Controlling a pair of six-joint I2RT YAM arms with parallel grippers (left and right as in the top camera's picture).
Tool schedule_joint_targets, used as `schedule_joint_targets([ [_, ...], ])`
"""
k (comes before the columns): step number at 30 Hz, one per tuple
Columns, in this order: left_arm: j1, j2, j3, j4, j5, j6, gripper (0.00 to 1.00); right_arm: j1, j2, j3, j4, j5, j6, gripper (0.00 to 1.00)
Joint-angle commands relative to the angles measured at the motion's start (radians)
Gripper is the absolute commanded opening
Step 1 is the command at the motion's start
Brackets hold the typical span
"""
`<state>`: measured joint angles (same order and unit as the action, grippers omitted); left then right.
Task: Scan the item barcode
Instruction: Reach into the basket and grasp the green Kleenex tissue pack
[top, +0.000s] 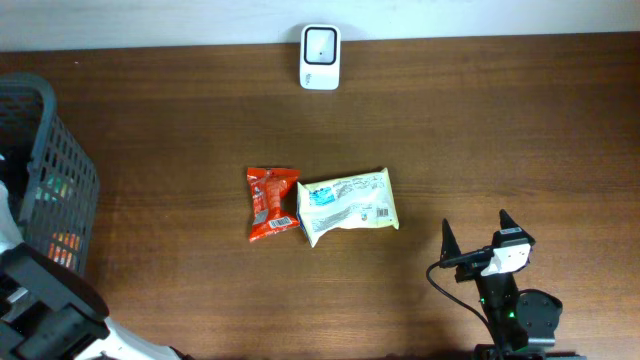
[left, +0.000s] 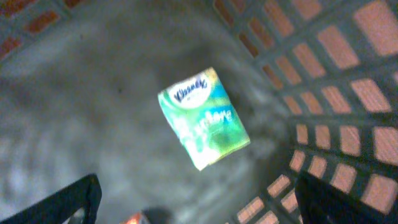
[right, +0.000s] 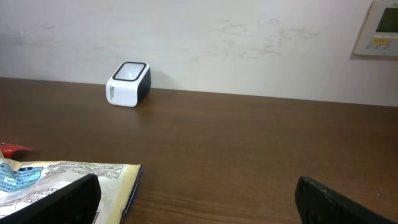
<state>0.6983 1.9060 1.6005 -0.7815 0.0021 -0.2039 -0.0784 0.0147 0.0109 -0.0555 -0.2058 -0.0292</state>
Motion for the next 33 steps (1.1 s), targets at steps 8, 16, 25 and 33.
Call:
schedule_joint_targets([
  [8, 0.003, 0.106, -0.06, 0.147, 0.036, -0.005, 0.97, 0.006, -0.008, -0.005, -0.005, 0.008, 0.004, 0.99],
  [16, 0.003, 0.176, -0.06, 0.185, 0.035, -0.005, 0.71, 0.006, -0.008, -0.005, -0.005, 0.008, 0.004, 0.99],
  [25, 0.003, 0.176, -0.06, 0.175, 0.024, -0.005, 0.13, 0.006, -0.008, -0.005, -0.005, 0.008, 0.004, 0.99],
  [33, 0.003, 0.176, -0.06, 0.229, 0.037, -0.008, 0.8, 0.006, -0.008, -0.005, -0.005, 0.008, 0.004, 0.99],
])
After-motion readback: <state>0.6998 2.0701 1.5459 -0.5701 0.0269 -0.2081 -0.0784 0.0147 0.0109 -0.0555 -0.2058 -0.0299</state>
